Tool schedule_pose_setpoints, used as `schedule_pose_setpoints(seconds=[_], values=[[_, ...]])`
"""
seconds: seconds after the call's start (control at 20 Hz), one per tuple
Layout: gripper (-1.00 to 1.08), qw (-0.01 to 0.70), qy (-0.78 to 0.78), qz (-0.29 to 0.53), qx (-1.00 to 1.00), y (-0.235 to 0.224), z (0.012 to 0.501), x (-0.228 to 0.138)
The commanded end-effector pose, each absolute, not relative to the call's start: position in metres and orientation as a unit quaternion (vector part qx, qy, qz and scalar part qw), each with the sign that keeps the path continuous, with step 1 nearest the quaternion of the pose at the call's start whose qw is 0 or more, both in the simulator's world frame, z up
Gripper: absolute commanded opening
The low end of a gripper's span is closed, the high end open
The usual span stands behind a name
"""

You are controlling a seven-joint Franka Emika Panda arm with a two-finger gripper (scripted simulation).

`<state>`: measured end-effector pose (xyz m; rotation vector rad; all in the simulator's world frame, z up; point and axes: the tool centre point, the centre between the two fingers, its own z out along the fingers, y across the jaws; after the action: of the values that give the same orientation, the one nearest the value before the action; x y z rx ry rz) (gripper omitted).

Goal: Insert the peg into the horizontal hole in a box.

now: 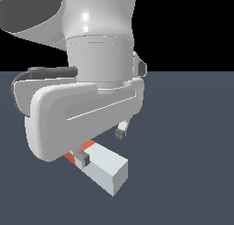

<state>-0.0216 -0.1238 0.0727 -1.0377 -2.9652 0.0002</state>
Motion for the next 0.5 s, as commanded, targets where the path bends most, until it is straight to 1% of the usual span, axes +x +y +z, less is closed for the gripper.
schedule_pose_setpoints(seconds=[0.0, 0.25, 0.45], values=[[1.0, 0.0, -0.945, 0.0, -0.326, -0.124, 0.072, -0.021], [1.0, 0.0, -0.945, 0.0, -0.327, -0.125, 0.069, -0.021], [1.0, 0.0, -0.945, 0.0, -0.327, -0.124, 0.056, -0.021]])
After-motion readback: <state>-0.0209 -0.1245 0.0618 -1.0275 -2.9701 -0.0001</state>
